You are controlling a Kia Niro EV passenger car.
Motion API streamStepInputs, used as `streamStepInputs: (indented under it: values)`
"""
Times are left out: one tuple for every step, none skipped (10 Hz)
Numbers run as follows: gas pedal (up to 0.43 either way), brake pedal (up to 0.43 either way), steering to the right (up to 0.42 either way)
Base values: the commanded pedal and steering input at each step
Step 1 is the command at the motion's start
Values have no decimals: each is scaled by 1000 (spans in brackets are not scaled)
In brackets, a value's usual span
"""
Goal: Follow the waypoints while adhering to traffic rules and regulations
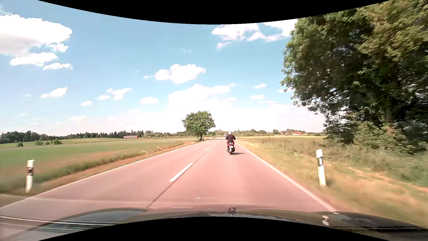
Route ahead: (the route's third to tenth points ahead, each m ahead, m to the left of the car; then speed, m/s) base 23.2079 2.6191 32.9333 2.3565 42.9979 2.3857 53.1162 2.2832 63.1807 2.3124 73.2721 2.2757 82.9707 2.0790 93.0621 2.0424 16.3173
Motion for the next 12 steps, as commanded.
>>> streamStepInputs:
  values:
    - [150, 12, 3]
    - [157, 12, 3]
    - [169, 12, 4]
    - [209, 12, 4]
    - [248, 12, 3]
    - [280, 12, 2]
    - [280, 12, 0]
    - [280, 12, -1]
    - [287, 12, -2]
    - [287, 12, -2]
    - [287, 12, -2]
    - [287, 12, -2]
